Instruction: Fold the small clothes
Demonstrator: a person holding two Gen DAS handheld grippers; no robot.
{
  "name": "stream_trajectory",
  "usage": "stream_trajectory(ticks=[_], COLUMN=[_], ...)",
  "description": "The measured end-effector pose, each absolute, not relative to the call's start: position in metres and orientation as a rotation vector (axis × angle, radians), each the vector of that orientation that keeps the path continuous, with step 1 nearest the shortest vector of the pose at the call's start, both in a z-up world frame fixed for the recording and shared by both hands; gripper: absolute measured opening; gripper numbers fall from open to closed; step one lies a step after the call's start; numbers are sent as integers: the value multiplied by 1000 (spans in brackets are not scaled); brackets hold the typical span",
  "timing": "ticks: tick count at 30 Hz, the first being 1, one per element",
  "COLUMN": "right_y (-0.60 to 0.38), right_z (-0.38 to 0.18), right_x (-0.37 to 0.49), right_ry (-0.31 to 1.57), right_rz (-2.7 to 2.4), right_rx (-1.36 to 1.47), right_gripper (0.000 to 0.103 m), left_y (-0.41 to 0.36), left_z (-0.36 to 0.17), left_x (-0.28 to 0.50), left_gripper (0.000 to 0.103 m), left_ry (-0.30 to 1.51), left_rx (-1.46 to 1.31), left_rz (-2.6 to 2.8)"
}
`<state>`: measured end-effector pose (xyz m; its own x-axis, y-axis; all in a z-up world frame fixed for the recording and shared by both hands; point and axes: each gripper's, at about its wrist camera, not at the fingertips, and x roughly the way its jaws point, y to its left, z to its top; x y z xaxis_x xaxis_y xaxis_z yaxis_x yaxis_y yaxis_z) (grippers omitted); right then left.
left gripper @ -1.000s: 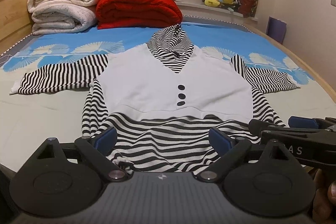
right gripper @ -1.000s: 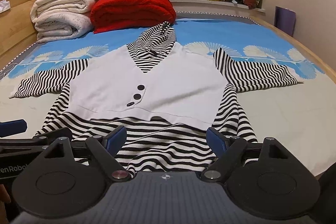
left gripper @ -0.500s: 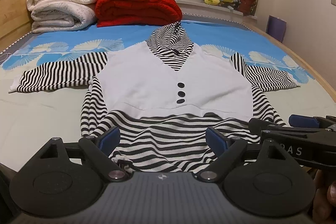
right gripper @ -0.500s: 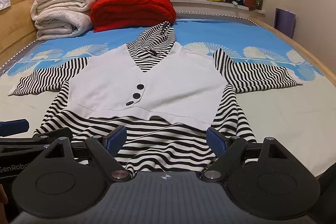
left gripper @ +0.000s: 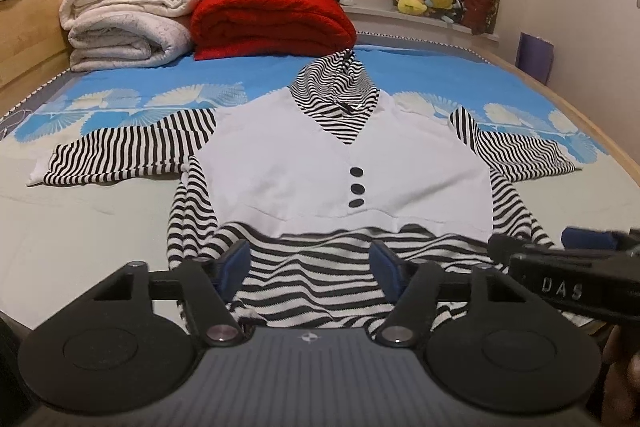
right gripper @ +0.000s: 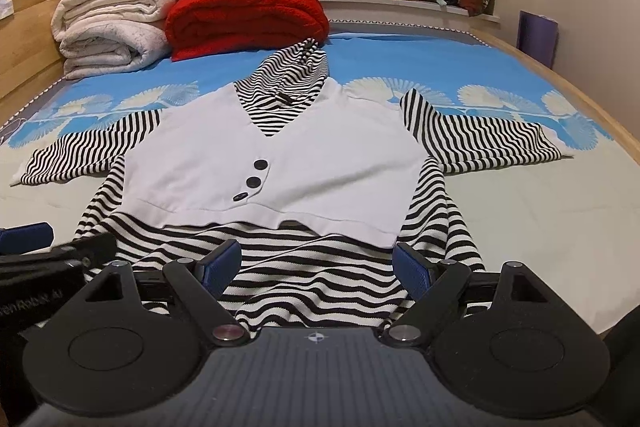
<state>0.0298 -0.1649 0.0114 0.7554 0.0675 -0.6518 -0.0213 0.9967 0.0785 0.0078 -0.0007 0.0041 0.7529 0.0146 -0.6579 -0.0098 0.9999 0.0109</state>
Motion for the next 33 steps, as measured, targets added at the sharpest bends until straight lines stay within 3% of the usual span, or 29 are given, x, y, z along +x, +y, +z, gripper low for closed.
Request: stream_trajectory(ticks=[7, 12, 15, 17, 19, 21, 22, 28, 32, 33], right_y=[-170, -170, -171, -173, -177, -184, -187, -199, -192, -187], right_z=[18, 19, 19, 20, 25, 34, 41, 94, 123, 126], right_x=[37, 46, 51, 54, 57, 60, 63, 98, 142, 156], right_ry=[706, 707, 707, 705, 704, 693, 685, 577, 483, 471], right_rz=[43, 38, 29, 27, 28, 66, 87, 170, 256, 281], right_rx=[104, 129, 129, 131, 143, 164, 168, 135, 72, 41], right_gripper=[84, 84, 84, 82, 78, 56, 53, 53, 70, 70], left_y=[7, 7, 20, 34, 54, 79, 93, 210, 294, 310], left_z=[66, 68, 65, 66, 67, 68, 67, 33, -17, -26], left_x=[18, 28, 48, 69, 96, 131, 148, 243, 258, 260], left_gripper=[65, 65, 56, 42, 28, 26, 26, 27, 29, 28], left_ry=[693, 709, 748, 754, 756, 756, 769, 885, 1023, 1075], left_rx=[28, 11, -51, -77, -86, -66, -74, -200, -386, -421], left_rz=[-17, -80, -126, -151, -152, -101, -78, 140, 303, 349])
